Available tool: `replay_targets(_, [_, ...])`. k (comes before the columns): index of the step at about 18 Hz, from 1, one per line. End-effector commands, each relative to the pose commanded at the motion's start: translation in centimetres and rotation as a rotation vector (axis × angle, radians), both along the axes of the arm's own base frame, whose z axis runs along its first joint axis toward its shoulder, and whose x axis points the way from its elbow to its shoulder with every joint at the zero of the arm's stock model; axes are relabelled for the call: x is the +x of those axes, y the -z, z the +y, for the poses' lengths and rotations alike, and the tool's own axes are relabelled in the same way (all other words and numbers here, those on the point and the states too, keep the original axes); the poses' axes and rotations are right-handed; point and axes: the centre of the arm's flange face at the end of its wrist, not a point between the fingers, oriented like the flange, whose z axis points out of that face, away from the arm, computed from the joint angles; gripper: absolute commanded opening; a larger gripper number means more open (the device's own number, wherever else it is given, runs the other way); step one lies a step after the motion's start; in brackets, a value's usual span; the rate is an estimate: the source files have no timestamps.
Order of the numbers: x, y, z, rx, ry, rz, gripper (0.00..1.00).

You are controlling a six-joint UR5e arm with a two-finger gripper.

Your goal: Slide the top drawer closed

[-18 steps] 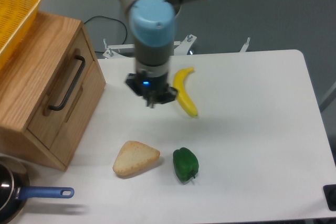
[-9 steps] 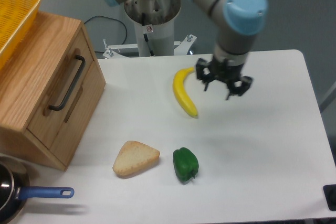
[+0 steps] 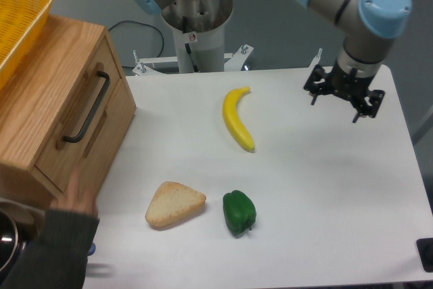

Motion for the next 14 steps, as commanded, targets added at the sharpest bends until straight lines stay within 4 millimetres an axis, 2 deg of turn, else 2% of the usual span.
replay_targets(4, [-1.7,3.0,-0.3,-0.027,0.013,0.011,1.00])
replay_targets(8, [-1.5,2.4,-0.4,-0.031,0.117,0.021,1.00])
replay_targets(14, [-0.9,1.4,-0.7,-0.024,0.109,0.034,1.00])
